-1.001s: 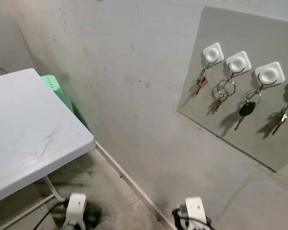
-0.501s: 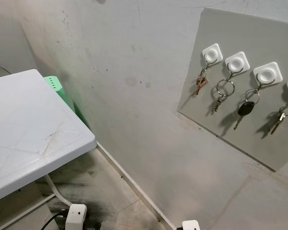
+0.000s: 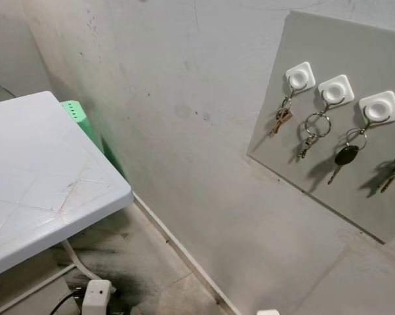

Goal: Hang keys on a hook

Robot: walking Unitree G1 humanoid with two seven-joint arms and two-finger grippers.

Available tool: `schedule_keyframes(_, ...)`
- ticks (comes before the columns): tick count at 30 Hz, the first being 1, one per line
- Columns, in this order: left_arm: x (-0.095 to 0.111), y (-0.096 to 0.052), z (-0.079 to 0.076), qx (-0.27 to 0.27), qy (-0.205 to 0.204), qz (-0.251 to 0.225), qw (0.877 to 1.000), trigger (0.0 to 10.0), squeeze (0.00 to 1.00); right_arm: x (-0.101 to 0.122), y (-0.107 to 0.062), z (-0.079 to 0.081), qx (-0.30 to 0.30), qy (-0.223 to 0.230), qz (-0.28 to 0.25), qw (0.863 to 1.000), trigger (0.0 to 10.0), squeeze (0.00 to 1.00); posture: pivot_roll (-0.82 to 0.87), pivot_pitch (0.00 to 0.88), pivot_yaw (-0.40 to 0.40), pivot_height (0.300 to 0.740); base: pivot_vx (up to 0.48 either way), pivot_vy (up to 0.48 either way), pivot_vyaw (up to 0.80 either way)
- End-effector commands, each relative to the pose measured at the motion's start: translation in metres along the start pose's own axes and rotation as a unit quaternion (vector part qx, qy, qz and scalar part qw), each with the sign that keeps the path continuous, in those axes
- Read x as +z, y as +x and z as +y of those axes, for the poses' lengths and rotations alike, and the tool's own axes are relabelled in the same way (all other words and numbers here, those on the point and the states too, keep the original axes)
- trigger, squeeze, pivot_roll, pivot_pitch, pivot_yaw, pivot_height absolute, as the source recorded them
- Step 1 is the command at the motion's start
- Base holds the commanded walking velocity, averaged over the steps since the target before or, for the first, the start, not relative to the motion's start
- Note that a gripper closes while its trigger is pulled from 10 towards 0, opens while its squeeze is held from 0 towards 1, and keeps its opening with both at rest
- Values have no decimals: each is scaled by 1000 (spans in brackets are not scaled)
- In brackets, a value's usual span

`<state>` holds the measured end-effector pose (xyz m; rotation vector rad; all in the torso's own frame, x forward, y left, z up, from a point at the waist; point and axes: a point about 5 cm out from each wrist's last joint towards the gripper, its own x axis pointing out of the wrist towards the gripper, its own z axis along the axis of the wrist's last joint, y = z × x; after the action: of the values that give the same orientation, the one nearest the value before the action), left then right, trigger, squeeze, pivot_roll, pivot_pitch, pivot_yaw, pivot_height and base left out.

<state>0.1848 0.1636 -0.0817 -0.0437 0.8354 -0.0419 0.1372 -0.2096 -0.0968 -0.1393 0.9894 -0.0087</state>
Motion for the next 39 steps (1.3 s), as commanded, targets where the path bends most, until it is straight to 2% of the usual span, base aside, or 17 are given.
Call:
schedule_keyframes(1,-3,-2,4,5,1,2,1000,10000,0,0,0,-1,-2,9,0,1000,10000,0,6,0,-56,740,0,0,0)
schedule_keyframes(4,-3,-2,6,8,-1,0,1000,10000,0,0,0,-2,-1,15,-2,1000,10000,0,6,0,-56,740,0,0,0)
schedule_keyframes(9,-9,-6,15,18,4,3,1000,10000,0,-16,-5,-8,-15,10,17,1000,10000,0,2,0,-52,740,0,0,0)
schedule_keyframes(17,-12,-6,13,16,5,8,1000,10000,0,-22,-6,-6,-18,38,30,999,10000,0,3,0,-49,740,0,0,0)
schedule_keyframes(30,-9,-3,2,0,19,10,1000,10000,0,-28,-7,0,-17,58,48,997,10000,0,-22,0,-27,740,0,0,-677)
schedule_keyframes(36,-8,-3,3,4,1,10,1000,10000,0,-30,-8,1,-17,68,52,996,10000,0,-21,0,-21,740,0,0,-717)
schedule_keyframes(38,-7,-3,3,4,5,8,1000,10000,0,-30,-8,2,-17,69,53,996,10000,0,-21,0,-21,740,0,0,-719)
schedule_keyframes(39,-7,-2,3,2,20,9,1000,10000,0,-30,-8,2,-16,69,54,996,10000,0,-21,0,-21,740,0,0,-719)
